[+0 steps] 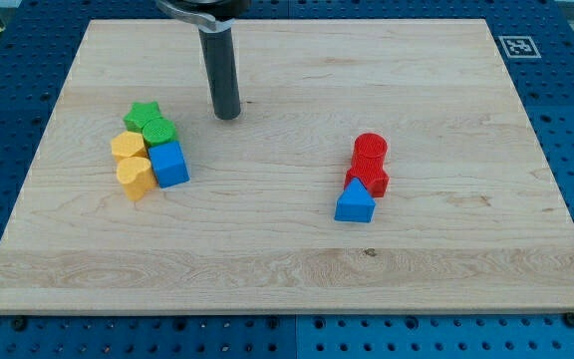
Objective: Move your arm slightly up
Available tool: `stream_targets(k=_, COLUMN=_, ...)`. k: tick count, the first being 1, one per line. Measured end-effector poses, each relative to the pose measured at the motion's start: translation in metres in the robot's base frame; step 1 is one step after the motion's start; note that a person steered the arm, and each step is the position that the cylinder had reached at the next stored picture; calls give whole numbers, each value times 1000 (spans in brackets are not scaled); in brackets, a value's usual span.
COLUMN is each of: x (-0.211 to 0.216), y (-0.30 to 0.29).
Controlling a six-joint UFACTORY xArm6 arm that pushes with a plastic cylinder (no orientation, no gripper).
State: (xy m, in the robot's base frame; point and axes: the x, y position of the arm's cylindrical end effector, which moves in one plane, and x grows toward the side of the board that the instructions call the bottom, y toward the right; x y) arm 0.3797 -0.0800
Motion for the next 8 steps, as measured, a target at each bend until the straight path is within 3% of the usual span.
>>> stream_targets(k=8, x=-19, y=0)
